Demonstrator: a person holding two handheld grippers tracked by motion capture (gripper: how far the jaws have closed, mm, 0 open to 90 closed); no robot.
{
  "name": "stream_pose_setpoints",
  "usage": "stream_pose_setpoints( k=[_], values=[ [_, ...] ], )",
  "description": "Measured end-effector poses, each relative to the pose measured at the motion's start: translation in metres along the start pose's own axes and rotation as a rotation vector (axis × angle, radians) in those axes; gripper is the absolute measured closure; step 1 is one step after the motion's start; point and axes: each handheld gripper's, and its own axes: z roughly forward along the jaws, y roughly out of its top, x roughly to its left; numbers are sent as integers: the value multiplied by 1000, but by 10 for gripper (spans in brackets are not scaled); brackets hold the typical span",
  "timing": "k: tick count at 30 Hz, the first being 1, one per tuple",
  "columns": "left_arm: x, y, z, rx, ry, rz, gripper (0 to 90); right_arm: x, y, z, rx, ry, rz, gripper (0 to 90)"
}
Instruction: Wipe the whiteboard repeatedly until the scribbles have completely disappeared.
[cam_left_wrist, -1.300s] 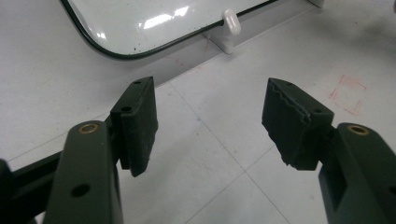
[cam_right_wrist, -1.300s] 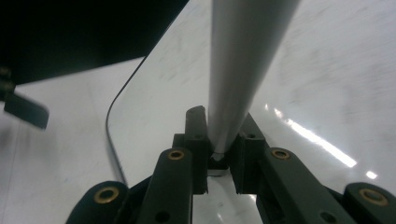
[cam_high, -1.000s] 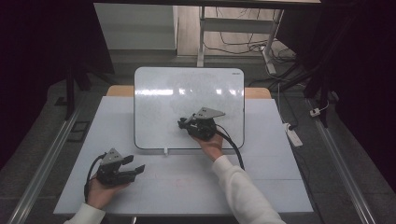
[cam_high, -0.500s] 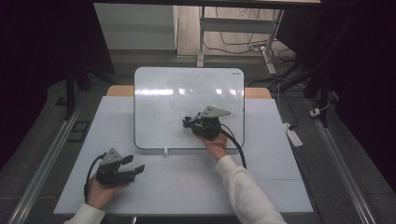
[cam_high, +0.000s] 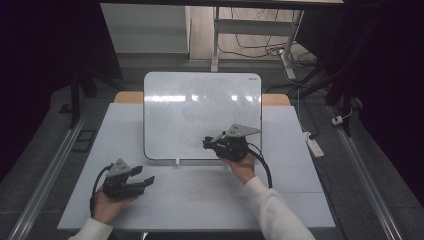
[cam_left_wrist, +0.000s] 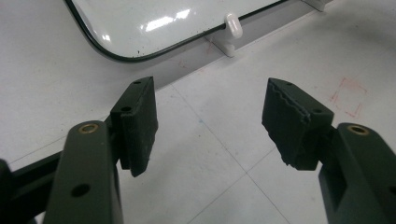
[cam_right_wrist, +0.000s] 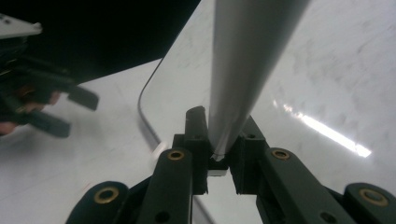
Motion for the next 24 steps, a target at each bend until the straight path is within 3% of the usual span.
stream_pose_setpoints(
  k=[12, 24],
  values=[
    [0, 0, -2, -14, 10, 1, 366, 20, -14, -24, 61, 72, 16, 783],
    [0, 0, -3, -34, 15, 6, 366, 30, -30, -23, 128, 120, 35, 783]
  ],
)
